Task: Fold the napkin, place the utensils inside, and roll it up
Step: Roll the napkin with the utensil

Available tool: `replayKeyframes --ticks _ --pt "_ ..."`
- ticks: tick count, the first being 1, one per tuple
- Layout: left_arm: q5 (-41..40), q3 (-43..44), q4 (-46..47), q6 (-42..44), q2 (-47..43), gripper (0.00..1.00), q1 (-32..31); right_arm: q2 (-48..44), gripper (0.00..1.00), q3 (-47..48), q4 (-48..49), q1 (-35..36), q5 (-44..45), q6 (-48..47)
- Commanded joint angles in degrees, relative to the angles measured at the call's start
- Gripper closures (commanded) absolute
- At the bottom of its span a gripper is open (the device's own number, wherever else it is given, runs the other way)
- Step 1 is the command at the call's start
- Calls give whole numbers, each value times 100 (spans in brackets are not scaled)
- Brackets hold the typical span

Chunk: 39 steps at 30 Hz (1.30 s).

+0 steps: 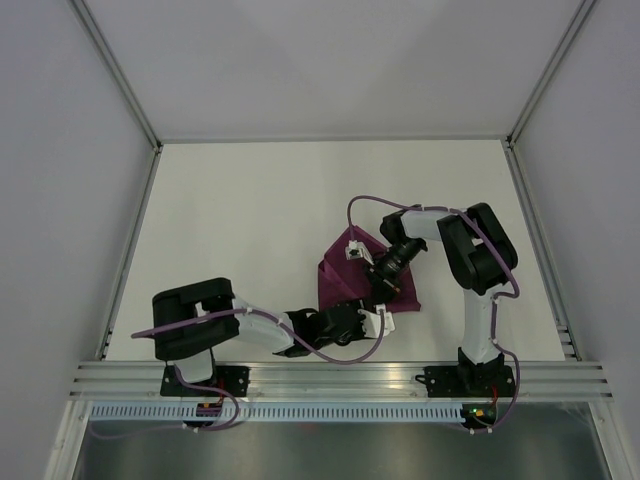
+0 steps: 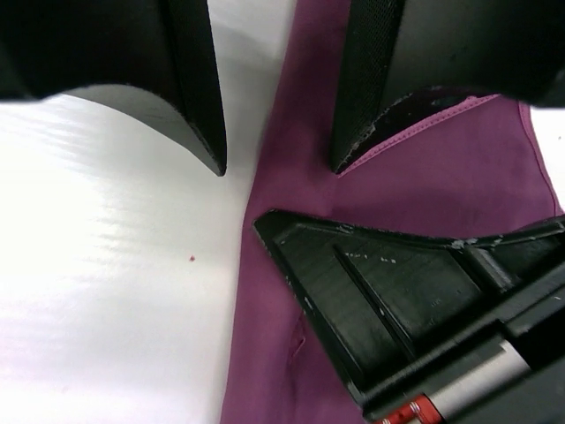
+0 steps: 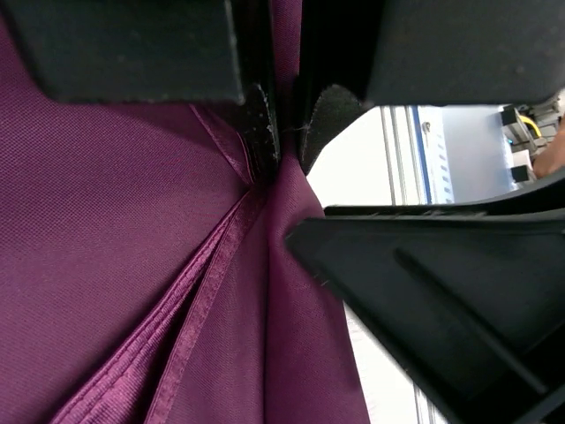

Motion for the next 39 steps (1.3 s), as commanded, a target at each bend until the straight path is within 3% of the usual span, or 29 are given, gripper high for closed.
replayKeyframes --ticks 1,8,13,17,18,21,24,30,39 --pt "-396 141 444 662 213 43 -10 307 99 13 456 -22 778 -348" --pt "-273 290 163 838 520 42 25 465 99 127 342 -48 787 -374" --pt "-36 299 -345 689 521 49 78 571 99 259 228 -66 734 -400" --pt "263 387 -742 312 644 66 86 659 99 329 175 -74 734 -392" --pt "316 387 -768 224 670 75 95 659 99 329 175 -83 725 -383" --pt "553 387 -856 -128 740 89 148 659 97 320 193 -83 725 -348" --pt "816 387 -944 -392 802 98 174 580 88 285 263 -92 716 -286" --pt "1694 396 -1085 -884 846 98 402 167 57 294 289 -101 523 -207" --pt "2829 185 -883 -1552 758 98 1000 -1045 43 400 640 -337 224 442"
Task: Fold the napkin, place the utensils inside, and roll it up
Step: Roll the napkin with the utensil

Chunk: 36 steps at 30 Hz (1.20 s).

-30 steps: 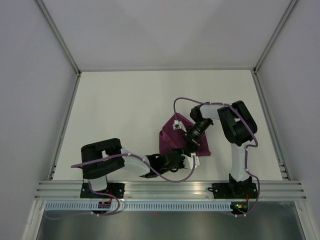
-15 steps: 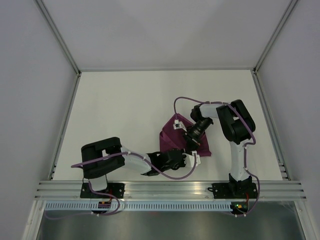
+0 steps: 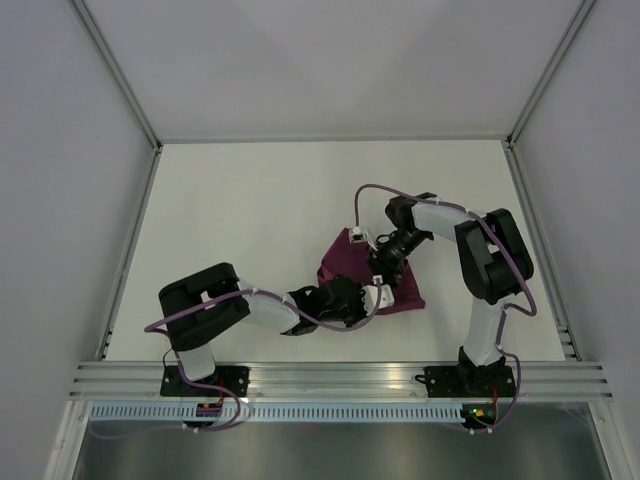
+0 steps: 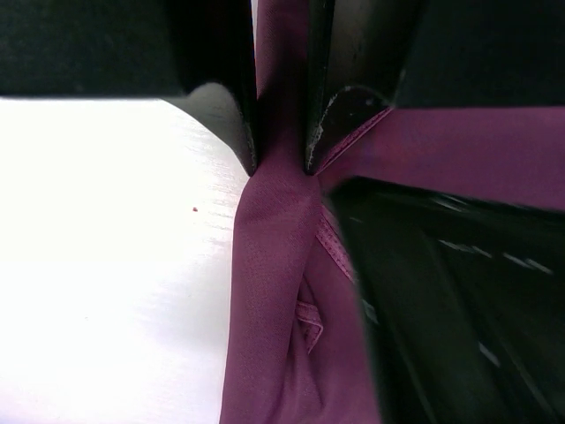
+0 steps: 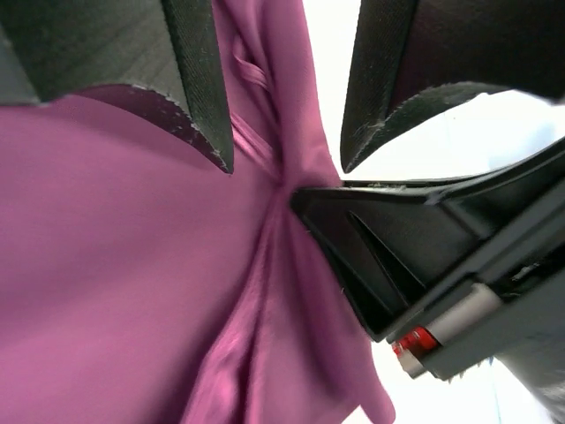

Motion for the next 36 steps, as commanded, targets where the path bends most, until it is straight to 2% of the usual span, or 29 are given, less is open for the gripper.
replayKeyframes --ticks 1,6,7,10,15,20,23,28,36 --pt "1098 -307 -717 -770 277 98 196 -663 42 65 821 -189 -64 379" --pt "1679 -334 -664 -1105 365 98 539 -1709 41 -557 2024 -470 120 1092" --pt "1845 -351 -655 -1392 374 98 644 -2006 40 -672 2141 -506 137 1154" --pt "2136 -351 -629 -1640 461 98 872 -2490 40 -1042 2177 -611 225 962" --pt "2865 -307 -629 -2097 715 98 1154 -3124 40 -1761 1711 -620 67 40" --pt "3497 -150 -646 -2457 1006 98 1383 -3968 37 -2518 2176 -515 391 -76" --pt "3727 35 -830 -2563 1208 98 1436 -4416 37 -3080 2834 -147 962 143" --pt "4017 141 -822 -2853 1507 98 1506 -5102 34 -4144 4239 1013 1947 600" --pt "4035 273 -848 -3038 1683 98 1594 -4892 37 -4286 4374 1594 2343 548"
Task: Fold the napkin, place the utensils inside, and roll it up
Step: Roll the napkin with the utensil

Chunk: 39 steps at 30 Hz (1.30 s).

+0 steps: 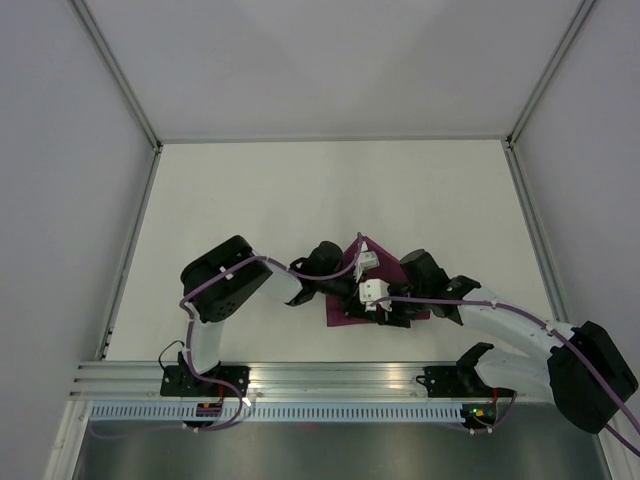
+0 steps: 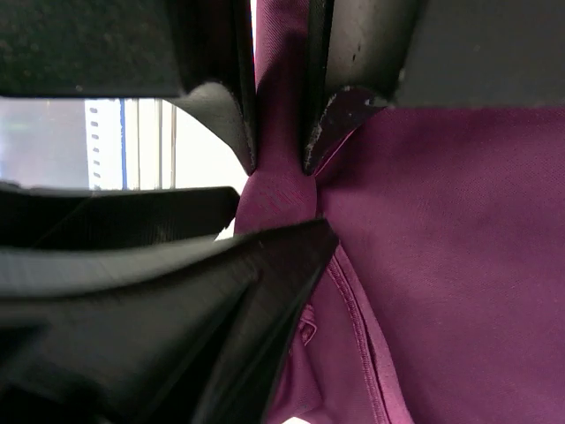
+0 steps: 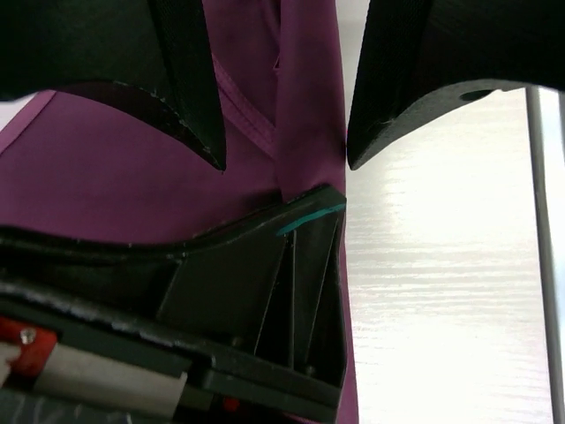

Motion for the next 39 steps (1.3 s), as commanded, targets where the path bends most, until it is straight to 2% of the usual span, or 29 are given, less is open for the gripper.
replayKeyframes --ticks 1,5,13,23,27,30,31,34,39 --pt "-339 -278 -1371 -118 523 98 1 61 38 -37 444 209 322 56" --pt "-321 -190 -1432 -162 558 98 62 122 47 -107 506 411 392 91" --pt "-356 -41 -1626 -118 628 98 132 149 52 -160 321 490 410 39" --pt "-444 47 -1739 -162 646 98 159 246 58 -415 585 543 471 144" --pt "-549 126 -1845 -153 558 98 159 263 66 -415 647 552 489 179" --pt "-672 126 -1880 -171 383 92 159 333 79 -406 638 552 480 179" --pt "-777 126 -1889 -171 330 88 159 351 85 -423 638 543 472 179" --pt "-1032 109 -1924 -145 14 78 159 360 93 -458 647 543 480 188" --pt "-1480 126 -1854 -145 -496 75 168 412 98 -459 673 534 498 214"
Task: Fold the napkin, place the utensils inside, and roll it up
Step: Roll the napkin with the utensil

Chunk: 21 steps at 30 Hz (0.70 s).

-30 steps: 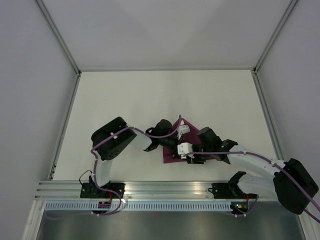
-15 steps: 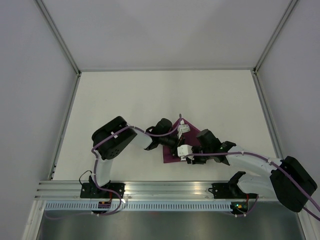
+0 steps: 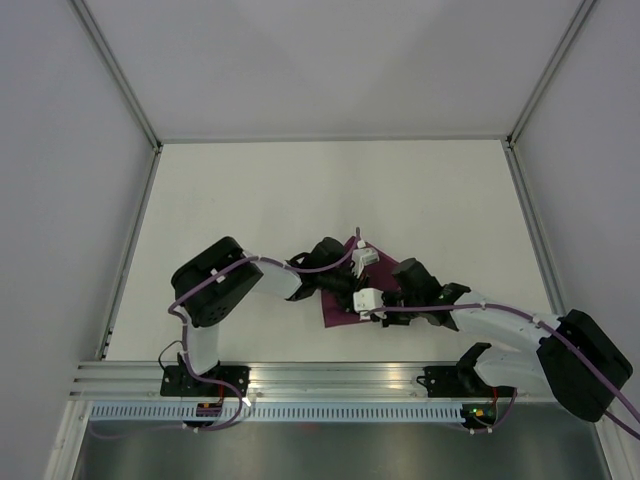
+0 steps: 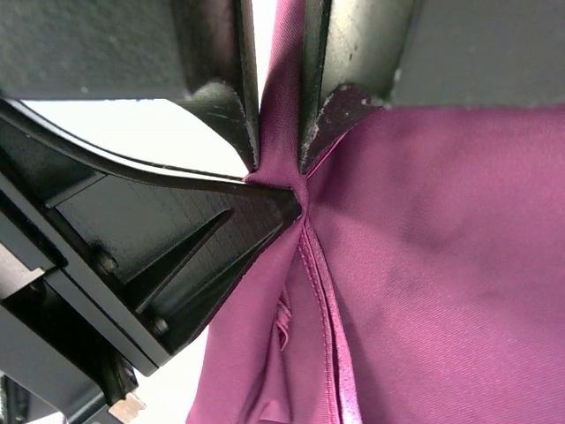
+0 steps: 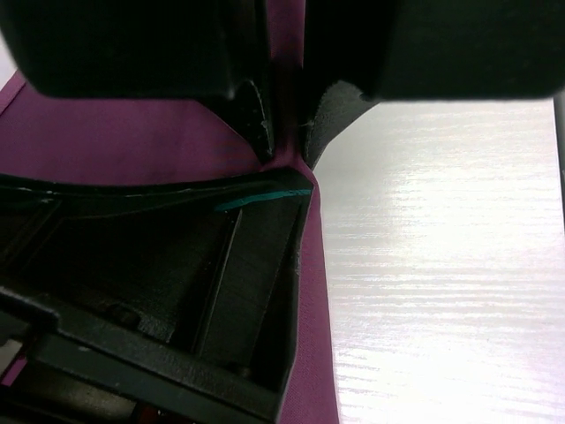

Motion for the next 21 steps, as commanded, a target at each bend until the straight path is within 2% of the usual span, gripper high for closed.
replayKeyframes --ticks 1,10,21 --pt "-1101 -160 -681 151 -356 73 106 95 100 -44 -184 23 24 75" --pt "-1795 -379 -637 353 -1095 72 168 499 100 158 -456 -21 -161 31" --pt "-2945 -1416 312 572 -2571 71 177 1290 100 844 -1264 -407 -828 -250"
